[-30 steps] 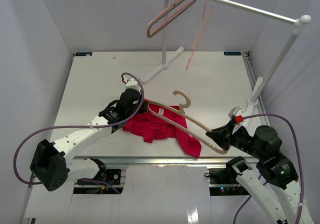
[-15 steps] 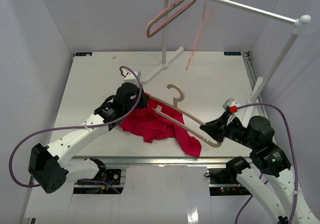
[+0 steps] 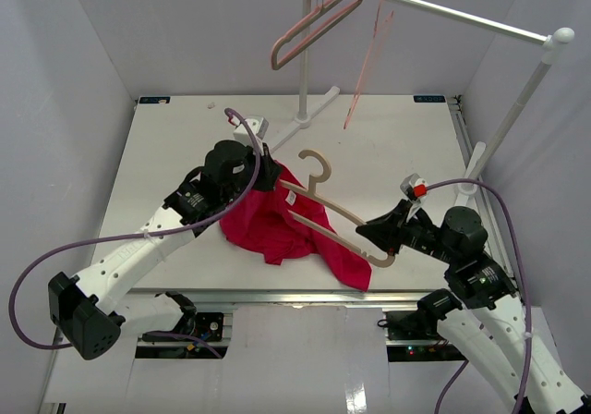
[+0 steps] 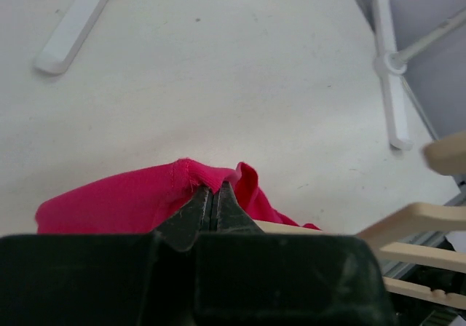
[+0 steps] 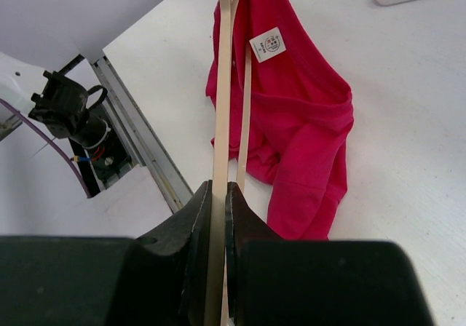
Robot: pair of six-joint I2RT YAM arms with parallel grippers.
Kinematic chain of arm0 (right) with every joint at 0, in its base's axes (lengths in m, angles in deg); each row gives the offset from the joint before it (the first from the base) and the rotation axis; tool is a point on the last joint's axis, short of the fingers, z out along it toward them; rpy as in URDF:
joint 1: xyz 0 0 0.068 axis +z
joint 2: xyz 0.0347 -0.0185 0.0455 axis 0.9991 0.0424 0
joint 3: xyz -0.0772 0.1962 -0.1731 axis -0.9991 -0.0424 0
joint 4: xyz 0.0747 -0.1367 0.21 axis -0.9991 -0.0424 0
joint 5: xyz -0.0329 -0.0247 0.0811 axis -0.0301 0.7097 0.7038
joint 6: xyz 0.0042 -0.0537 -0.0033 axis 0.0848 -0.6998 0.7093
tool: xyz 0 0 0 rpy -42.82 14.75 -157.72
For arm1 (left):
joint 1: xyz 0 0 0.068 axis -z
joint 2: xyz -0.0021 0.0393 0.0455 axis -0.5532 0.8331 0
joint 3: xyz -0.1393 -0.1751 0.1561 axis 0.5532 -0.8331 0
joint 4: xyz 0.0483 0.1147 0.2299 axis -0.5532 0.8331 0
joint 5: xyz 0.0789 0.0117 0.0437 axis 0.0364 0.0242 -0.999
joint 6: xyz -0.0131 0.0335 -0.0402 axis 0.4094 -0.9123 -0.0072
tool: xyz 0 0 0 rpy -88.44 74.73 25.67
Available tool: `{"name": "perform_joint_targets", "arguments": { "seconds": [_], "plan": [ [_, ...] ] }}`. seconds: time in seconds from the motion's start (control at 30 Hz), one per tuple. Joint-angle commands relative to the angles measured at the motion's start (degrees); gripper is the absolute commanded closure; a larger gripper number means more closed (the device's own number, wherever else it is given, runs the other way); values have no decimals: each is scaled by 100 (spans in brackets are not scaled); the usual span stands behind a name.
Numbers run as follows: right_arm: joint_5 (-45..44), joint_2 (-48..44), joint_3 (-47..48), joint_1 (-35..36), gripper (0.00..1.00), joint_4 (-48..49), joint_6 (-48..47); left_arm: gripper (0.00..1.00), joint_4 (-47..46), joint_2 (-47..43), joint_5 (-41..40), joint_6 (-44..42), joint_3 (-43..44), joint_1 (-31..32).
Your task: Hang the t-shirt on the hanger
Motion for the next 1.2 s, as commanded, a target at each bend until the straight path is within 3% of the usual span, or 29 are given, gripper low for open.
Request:
{"name": "perform_joint_targets", "arguments": {
  "seconds": [0.0,0.23,0.43,0.57,0.6,0.73,0.77,0.93,1.07,1.17],
  "plan": [
    [231,199,-114,12,92,1326,523,100,-221,-60,1484,-353,432,-9],
    [193,350,-874,33,92,3220,919,100,-309,17,2687,-397,336,-8],
    [18,564,-974,38,92,3576,746,100,-422,57,3642,-316,227,-8],
    [-205,416,-1316,47,92,4061,839,99,-402,-133,3778,-257,191,-8],
    [-198,356,-1446,47,92,4240,868,92,-312,-180,3713,-276,222,-8],
    [-106,-3,-1975,47,92,5017,1003,36,332,-250,3300,-515,518,-8],
    [-124,-131,-2051,47,92,5053,1006,31,550,-241,3124,-620,641,-8],
    [-33,-441,-2110,47,92,4692,727,27,1499,-227,1692,-1094,1330,-8],
    [-249,-869,-2389,46,92,4748,653,27,1719,-342,1411,-1812,1537,-8],
    [-291,-1027,-2341,47,92,4396,584,32,1721,-510,1621,-3011,1307,-8]
  ]
}}
